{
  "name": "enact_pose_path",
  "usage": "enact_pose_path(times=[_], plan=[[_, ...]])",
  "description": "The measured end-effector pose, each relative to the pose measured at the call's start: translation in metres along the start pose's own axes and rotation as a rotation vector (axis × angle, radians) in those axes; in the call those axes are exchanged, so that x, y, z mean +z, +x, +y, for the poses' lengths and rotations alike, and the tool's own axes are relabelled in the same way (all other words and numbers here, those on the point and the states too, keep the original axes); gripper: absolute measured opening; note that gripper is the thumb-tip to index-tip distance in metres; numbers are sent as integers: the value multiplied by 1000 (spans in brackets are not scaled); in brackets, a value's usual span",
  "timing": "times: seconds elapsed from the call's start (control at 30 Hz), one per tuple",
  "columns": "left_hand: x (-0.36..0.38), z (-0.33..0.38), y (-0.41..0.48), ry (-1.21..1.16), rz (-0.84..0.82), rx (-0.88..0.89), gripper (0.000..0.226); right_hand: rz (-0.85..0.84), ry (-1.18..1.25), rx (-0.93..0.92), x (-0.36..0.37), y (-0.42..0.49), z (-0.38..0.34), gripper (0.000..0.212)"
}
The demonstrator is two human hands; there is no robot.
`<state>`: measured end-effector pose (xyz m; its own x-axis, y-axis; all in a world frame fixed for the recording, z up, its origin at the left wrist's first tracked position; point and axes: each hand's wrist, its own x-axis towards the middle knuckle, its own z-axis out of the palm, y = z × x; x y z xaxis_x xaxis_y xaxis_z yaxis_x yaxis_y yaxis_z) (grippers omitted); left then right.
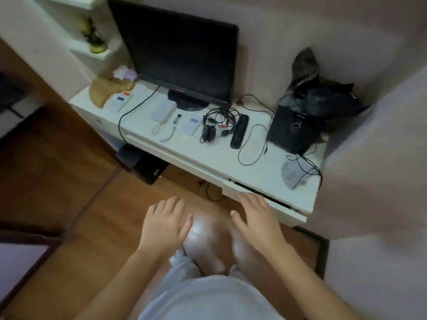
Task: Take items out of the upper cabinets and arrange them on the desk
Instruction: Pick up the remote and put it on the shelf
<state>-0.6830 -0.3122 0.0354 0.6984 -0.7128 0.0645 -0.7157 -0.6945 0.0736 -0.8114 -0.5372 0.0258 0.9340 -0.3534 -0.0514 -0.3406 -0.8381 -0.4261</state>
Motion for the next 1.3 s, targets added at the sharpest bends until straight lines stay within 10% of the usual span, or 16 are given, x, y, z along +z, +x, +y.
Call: enact_pose_path(times=[0.4, 1.3], plan=[[-27, -136, -110, -26, 98, -513, 49, -122, 31, -497, 45, 98, -215, 49], [-24, -393, -29, 61, 25, -498, 48, -301, 61, -308, 168, 241, -327, 49]])
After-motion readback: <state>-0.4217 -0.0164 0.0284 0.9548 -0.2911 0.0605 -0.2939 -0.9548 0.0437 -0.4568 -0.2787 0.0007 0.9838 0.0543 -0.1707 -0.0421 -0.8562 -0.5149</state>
